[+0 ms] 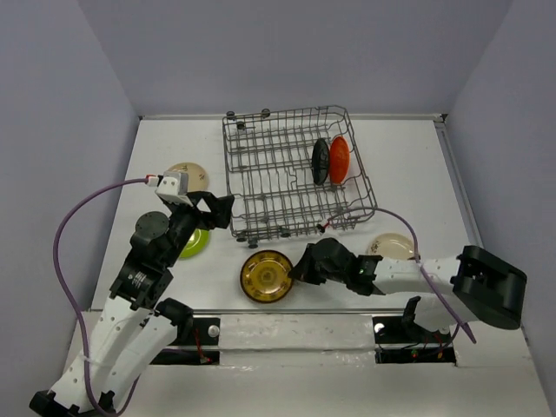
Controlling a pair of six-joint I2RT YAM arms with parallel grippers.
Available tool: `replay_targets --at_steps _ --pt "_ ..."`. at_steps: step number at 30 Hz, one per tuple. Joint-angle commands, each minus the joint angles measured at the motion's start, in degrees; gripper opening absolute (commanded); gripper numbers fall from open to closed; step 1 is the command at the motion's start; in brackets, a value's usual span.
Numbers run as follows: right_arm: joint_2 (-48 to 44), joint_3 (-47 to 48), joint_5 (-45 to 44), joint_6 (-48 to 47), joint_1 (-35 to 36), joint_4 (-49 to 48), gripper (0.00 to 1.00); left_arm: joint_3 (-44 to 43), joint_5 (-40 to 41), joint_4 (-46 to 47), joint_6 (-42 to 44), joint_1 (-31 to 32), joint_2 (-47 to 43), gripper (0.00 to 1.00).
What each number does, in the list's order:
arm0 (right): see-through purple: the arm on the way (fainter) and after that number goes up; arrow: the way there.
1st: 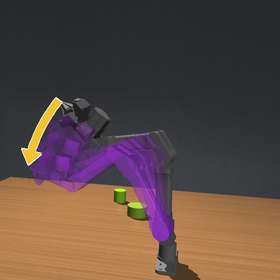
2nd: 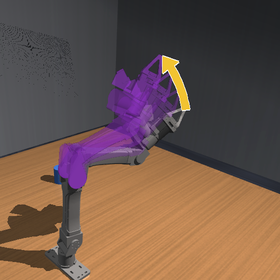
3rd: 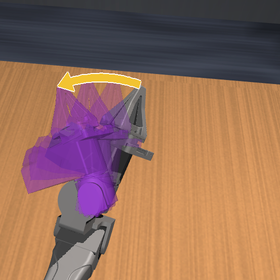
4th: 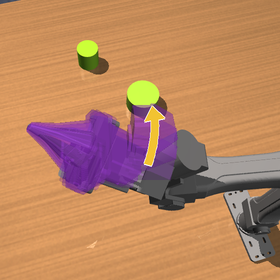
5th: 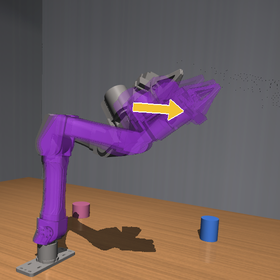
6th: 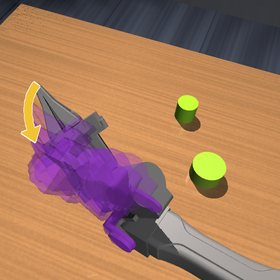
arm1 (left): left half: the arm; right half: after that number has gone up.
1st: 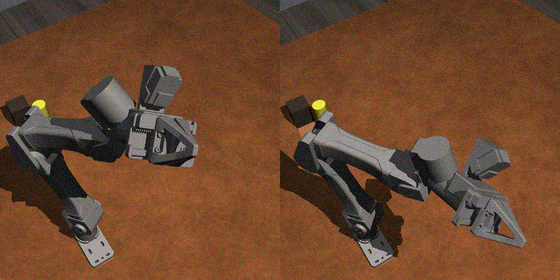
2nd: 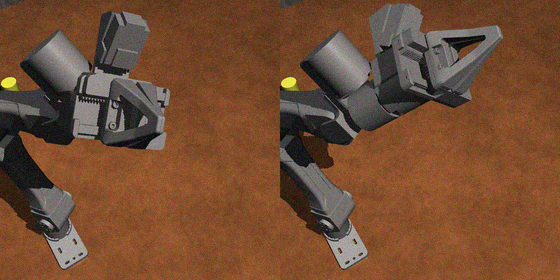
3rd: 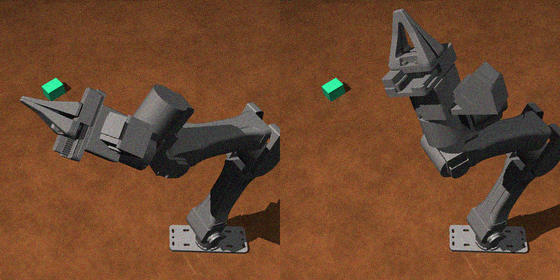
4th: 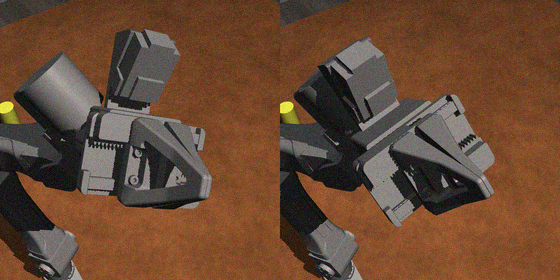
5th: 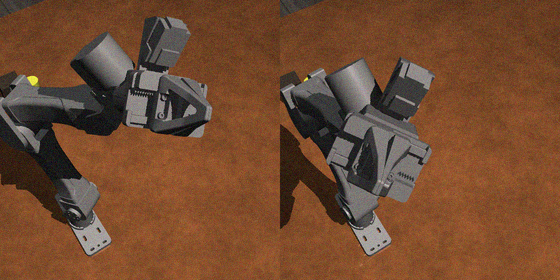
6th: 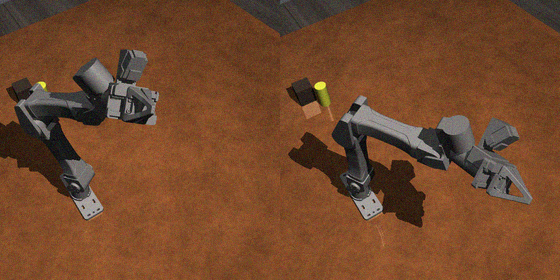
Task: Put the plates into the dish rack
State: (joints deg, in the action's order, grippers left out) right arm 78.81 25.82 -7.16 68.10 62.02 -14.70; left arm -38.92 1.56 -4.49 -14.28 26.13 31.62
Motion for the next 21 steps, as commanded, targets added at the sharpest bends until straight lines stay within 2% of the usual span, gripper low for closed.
replay_targets --at_steps 1,2,4,6,7,9,10,11,13,15,16,18,21 --pt "-6.46 12.56 1.7 -16.04 1.35 17.04 0.07 -1.16 -0.07 2.47 -0.22 -0.47 -1.03 0.99" --pt "-7.86 14.93 3.36 -21.2 1.35 21.6 0.07 -1.25 0.28 2.21 -0.22 -0.55 -1.29 0.99" --pt "-9.8 21.25 3.12 -24.57 1.35 26.1 0.07 -1.42 1.68 1.94 -0.31 -0.55 -1.73 0.99" --pt "-12.27 25.22 -2.22 -28.44 1.35 28.66 0.07 -1.51 2.56 1.77 -0.48 -0.64 -2.43 0.99" --pt "-12.27 30.11 -10.08 -31.59 1.35 32.33 0.07 -1.6 3.44 1.59 -0.57 -0.55 -2.78 0.99" --pt "-9.47 35.5 -18.12 -34.42 -1.27 37.69 0.07 -1.6 4.06 1.33 -0.57 -0.64 -2.96 0.99" --pt "-7.81 38.22 -21.98 -35.83 -1.29 38.94 0.07 -1.6 4.24 1.41 -0.57 -0.64 -3.05 0.99" --pt "-5.96 43.38 -27.07 -38.8 -4.42 39.91 0.07 -1.6 4.59 1.07 -0.48 -0.64 -3.05 0.99" --pt "-0.27 47.72 -30.78 -43.36 -10.56 40.63 0.07 -1.69 6.25 0.63 -0.48 -0.64 -3.05 0.99" --pt "6.75 54.39 -35.89 -46.11 -13.4 42.54 0.07 -1.78 8.09 0.01 -0.48 -0.64 -3.31 0.99" --pt "6.8 57.29 -37.65 -46.82 -14.55 42.56 0.07 -1.78 8.11 -0.16 -0.48 -0.64 -3.4 0.99" --pt "12.93 62.74 -42.04 -49.01 -16.22 44.49 0.07 -1.78 8.63 -0.25 -0.48 -0.55 -3.23 0.99" --pt "21.72 76.33 -48.37 -52.88 -17.54 47.73 0.07 -1.78 8.28 -0.17 -0.48 -0.47 -3.14 0.99"
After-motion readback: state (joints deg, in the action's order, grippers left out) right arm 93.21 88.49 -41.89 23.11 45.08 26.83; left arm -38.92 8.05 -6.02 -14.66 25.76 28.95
